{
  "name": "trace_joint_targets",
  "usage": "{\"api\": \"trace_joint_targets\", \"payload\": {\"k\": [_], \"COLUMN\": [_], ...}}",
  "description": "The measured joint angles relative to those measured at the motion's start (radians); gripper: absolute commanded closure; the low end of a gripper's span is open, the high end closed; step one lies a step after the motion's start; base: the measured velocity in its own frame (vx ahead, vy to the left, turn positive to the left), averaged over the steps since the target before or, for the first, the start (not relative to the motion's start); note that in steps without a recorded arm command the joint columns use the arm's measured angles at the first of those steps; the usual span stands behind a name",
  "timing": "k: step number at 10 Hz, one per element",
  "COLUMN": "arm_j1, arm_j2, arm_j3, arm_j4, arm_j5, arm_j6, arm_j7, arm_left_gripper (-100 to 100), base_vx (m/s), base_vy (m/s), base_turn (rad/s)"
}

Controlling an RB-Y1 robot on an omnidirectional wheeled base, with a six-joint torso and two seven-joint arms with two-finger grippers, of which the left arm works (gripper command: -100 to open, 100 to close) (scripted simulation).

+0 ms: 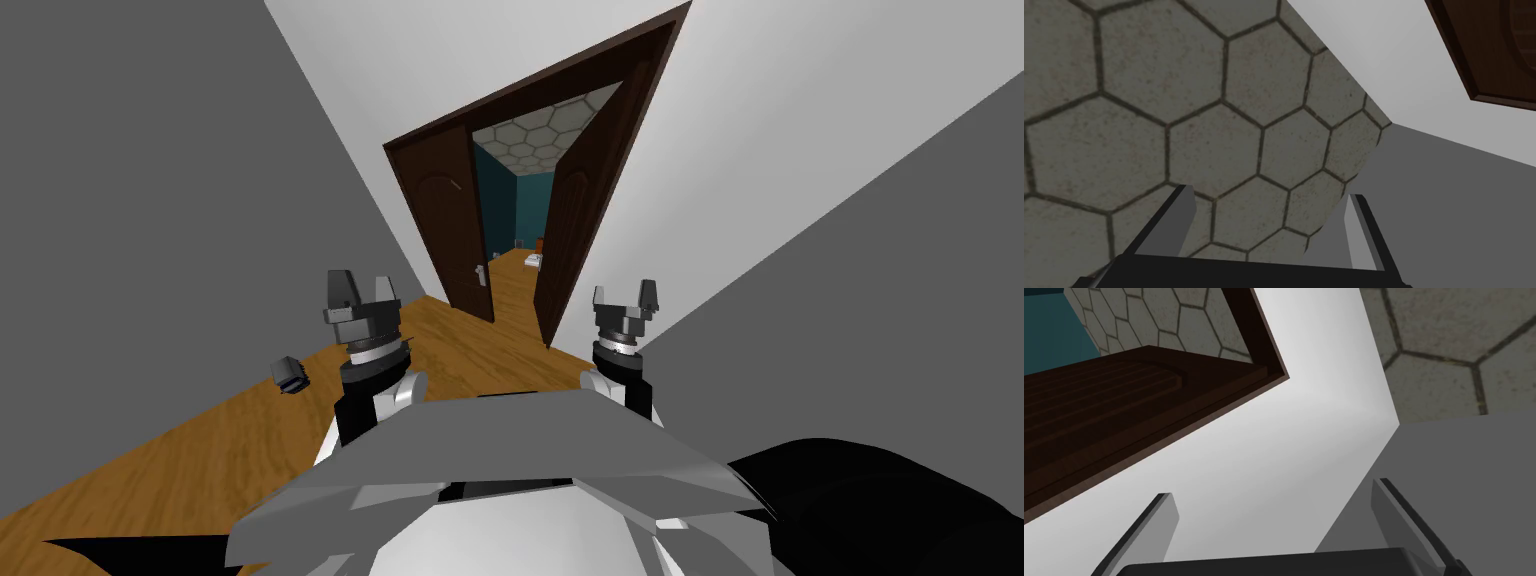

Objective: Push the door open

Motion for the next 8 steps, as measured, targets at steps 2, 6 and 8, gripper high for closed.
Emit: {"api": "trace_joint_targets", "payload": {"k": [2, 6, 8], "arm_j1": [-0.022, -0.073, -0.090], "arm_j2": [0.009, 0.030, 0.038], "arm_j3": [-0.005, -0.020, -0.034], "arm_j4": [0.034, 0.134, 0.180], "arm_j5": [-0.001, 0.000, -0.002], "arm_j6": [0.005, 0.010, 0.008], "arm_j7": [0.005, 0.025, 0.035], "arm_left_gripper": [-100, -100, -100], "base_vx": [0.117, 0.100, 0.096], "base_vy": [0.035, 0.066, 0.071], "base_turn": [-0.028, -0.017, -0.020]}}
